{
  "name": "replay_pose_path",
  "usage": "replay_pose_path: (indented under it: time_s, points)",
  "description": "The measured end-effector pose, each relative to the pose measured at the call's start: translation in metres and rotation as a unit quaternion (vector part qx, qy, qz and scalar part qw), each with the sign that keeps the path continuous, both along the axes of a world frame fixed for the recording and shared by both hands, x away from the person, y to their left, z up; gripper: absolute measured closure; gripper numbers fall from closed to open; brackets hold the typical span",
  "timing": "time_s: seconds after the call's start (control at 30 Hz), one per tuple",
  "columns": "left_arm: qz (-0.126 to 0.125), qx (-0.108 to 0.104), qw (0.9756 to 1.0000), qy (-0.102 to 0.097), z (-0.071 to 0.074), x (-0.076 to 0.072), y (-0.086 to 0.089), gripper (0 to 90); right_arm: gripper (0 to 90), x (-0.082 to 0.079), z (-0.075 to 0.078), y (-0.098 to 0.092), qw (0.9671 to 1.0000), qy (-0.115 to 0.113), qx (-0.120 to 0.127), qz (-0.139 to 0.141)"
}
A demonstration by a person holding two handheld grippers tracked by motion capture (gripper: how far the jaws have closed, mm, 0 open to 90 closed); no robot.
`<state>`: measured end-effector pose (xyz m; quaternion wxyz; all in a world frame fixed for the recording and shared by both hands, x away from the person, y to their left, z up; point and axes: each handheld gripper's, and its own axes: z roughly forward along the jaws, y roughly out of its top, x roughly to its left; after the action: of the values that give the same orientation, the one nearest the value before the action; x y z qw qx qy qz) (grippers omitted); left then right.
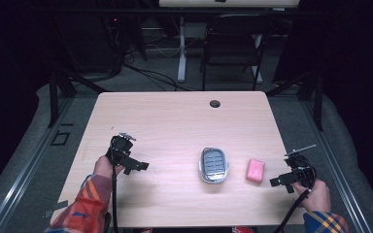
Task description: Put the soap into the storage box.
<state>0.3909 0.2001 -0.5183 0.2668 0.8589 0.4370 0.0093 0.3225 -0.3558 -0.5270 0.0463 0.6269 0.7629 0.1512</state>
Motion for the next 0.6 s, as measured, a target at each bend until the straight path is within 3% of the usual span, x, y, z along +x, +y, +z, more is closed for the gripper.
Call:
replay_pose_path:
  time_s: [0.2,0.3,0.43,0.6]
  points:
    - [0.003,-0.003,1.0,-0.001,0.0,-0.001,0.0,0.0,0.0,0.001,0.0,0.002,1.0,0.003,-0.001,0.006]
    - [0.004,-0.004,1.0,0.0,0.001,-0.001,0.0,0.0,0.5,0.0,0.002,0.004,0.9999,0.007,0.01,0.011]
    - [0.005,-0.004,1.0,0.001,0.001,-0.001,0.0,0.0,2.1,-0.001,0.003,0.006,0.9997,-0.002,0.026,0.003]
    - [0.006,-0.005,1.0,0.002,0.001,-0.002,0.0,0.0,2.4,-0.002,0.005,0.01,0.9996,-0.009,0.025,-0.003]
